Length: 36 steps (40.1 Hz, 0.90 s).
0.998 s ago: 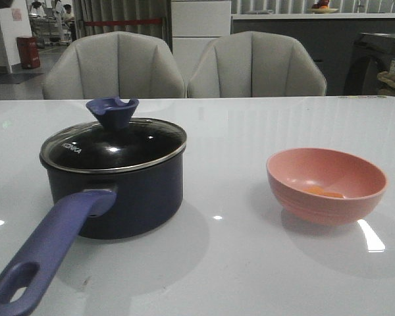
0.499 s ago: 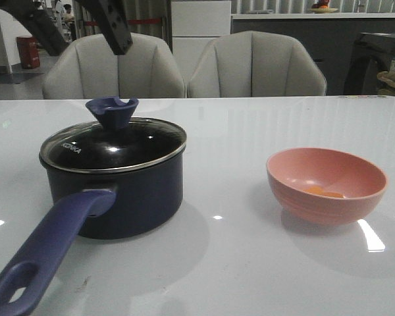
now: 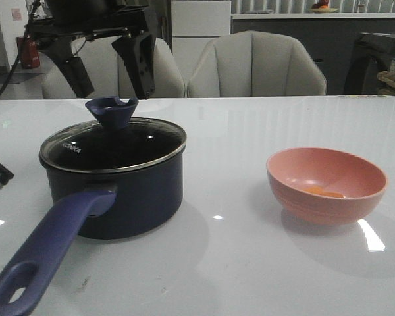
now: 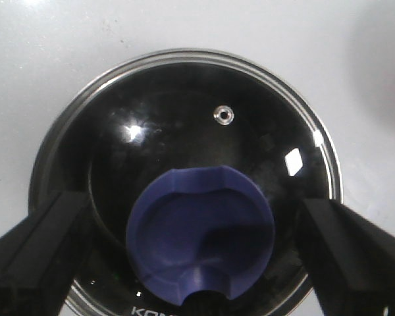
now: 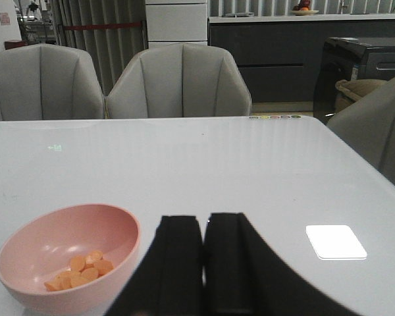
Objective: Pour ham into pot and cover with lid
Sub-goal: 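Lower the left gripper onto the purple lid knob and grasp it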
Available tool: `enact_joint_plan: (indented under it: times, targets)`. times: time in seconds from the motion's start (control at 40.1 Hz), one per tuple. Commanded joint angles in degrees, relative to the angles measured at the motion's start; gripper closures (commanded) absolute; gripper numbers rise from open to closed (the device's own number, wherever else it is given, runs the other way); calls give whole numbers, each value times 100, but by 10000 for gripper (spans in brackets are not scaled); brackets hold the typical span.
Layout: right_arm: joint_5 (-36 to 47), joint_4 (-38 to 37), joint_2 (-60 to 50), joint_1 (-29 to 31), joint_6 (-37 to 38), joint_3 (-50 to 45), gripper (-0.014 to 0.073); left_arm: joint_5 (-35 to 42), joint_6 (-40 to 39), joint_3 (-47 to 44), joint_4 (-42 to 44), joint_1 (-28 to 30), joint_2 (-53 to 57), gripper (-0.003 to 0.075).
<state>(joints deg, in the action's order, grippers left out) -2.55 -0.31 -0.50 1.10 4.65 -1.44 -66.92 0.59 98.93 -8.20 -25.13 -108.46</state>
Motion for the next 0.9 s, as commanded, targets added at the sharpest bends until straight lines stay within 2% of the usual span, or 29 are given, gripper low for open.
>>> enact_joint_plan:
  times: [0.0,0.499,0.873]
  targets:
    - [481,-53,-115,36,6,-64,428,-181,-3,299,-204,-20,123,70]
    - [481,-53,-115,36,6,-64,428,-417,-3,299,-214,-20,-168,88]
    - [481,-53,-115,36,6,-64,428,-554,-3,299,-214,-20,-398,298]
